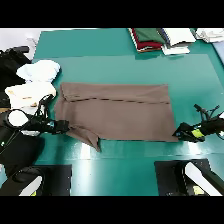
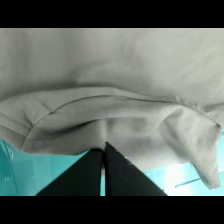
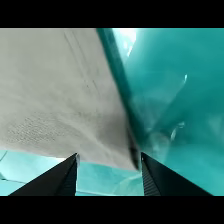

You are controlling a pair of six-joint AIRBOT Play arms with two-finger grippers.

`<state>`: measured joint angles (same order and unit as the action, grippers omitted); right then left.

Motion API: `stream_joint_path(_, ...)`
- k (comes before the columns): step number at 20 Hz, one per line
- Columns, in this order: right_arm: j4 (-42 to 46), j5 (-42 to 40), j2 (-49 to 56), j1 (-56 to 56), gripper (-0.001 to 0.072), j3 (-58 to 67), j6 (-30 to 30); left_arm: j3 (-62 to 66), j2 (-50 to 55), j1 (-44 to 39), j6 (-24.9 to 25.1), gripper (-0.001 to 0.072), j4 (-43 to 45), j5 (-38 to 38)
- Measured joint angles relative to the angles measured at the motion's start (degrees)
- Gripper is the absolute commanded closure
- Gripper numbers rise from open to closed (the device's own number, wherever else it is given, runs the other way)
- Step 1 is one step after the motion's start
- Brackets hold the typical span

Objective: Fold the shirts.

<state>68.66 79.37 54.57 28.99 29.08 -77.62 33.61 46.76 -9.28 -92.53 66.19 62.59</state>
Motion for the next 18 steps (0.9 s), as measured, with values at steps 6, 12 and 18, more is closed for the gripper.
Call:
stream_joint_path(6, -1.1, -2.7, 1.0, -5.4, 0.0694, -2.7, 0.7, 0.3, 0.0, 0.0, 0.5, 0.0683, 0.4, 0.7)
stream_joint_path(12, 3.0, 3.2, -5.1, -9.4, 0.0695, 3.9, 2.3, 4.3, -2.3, 0.0, 1.3, 0.0684, 4.8, 9.0)
stream_joint_path(18, 10.0, 10.6, -12.6, -10.6, 0.0696, 12.6, 2.1, 10.6, -9.5, 0.0, 1.1, 0.0684, 6.4, 18.3)
